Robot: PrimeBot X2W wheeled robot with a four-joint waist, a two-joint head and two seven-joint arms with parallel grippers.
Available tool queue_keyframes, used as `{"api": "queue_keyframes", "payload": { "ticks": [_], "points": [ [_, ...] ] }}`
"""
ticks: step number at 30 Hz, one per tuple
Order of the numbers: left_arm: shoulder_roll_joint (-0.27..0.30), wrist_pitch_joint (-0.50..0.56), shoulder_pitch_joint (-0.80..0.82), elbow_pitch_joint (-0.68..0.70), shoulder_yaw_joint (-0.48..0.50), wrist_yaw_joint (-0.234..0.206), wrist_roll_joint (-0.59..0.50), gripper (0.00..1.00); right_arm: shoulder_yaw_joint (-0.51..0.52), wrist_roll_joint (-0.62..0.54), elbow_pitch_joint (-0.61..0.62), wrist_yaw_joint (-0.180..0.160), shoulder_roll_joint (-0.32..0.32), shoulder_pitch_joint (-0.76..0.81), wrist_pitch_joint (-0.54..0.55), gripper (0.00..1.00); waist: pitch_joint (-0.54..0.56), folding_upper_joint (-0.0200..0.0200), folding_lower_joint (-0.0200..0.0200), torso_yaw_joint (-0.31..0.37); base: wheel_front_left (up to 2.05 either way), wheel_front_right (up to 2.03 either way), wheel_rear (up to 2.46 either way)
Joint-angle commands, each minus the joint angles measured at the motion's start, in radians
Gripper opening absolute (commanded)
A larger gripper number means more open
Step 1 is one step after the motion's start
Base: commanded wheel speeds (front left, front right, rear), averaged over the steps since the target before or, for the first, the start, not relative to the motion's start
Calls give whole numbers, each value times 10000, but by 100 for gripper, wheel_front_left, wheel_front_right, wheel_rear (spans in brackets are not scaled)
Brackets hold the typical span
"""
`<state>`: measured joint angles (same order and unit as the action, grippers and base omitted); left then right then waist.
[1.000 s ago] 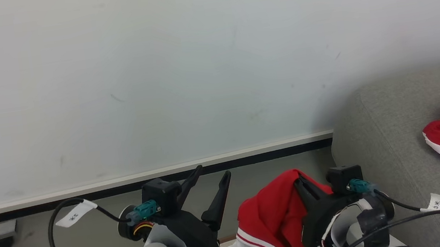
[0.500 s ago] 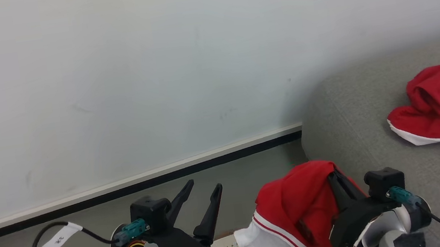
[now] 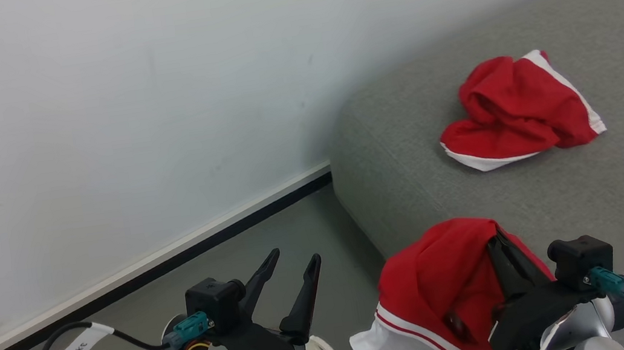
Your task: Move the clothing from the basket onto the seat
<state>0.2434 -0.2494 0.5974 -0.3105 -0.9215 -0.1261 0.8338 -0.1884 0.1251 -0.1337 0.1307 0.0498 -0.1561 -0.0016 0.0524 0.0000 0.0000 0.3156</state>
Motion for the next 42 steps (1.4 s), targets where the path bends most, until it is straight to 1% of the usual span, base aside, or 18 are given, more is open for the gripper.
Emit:
{"api": "queue_keyframes", "payload": {
  "ticks": [1,5,10,17,22,28,29,30,32,33,36,39,42],
  "points": [
    [48,-67,-103,39,-7,-42,-59,100,-22,8,142,2,-12,112,45,0,-448,0,0,1049,0,0,0],
    [48,-74,-135,104,4,-21,-17,100,-1,52,476,1,-10,270,159,0,-622,0,0,1590,0,0,0],
    [47,-78,11,129,-19,-38,-104,100,107,26,733,1,-12,392,184,0,-795,0,0,1987,0,0,0],
    [15,-39,60,87,-131,-12,-172,100,401,123,865,1,-9,399,97,0,-939,0,0,2087,0,0,0],
    [120,-20,-53,132,-178,-51,-192,100,430,151,862,2,-12,66,163,0,-1046,0,0,2092,0,0,0],
    [269,191,193,338,-313,-17,-307,100,699,-748,934,1,-9,-1193,432,0,-1507,0,0,1794,0,0,0],
    [272,252,234,388,-347,-22,-331,100,754,-868,887,1,71,-1470,544,0,-1643,0,0,1723,0,0,0],
    [293,265,255,427,-360,-31,-367,100,783,-749,804,1,125,-1804,658,0,-1770,0,0,1668,0,0,0],
    [346,328,390,531,-419,-69,-493,100,786,-504,663,1,435,-2678,833,0,-2130,0,0,1575,0,0,0],
    [346,328,390,531,-419,-69,-493,100,786,-504,663,1,435,-2678,833,0,-2130,0,0,1575,0,0,0],
    [463,443,668,839,-560,-35,-739,100,1048,-15,218,1,996,-4095,1031,0,-2832,0,0,1372,0,0,0],
    [609,567,952,1205,-747,-4,-1069,100,1289,355,-333,2,1693,-5536,1106,0,-3610,0,0,1093,0,0,0],
    [791,808,1057,1661,-853,-51,-1226,100,1494,768,-859,2,2350,-6845,1112,0,-4382,0,0,921,0,0,0]
  ]
}}
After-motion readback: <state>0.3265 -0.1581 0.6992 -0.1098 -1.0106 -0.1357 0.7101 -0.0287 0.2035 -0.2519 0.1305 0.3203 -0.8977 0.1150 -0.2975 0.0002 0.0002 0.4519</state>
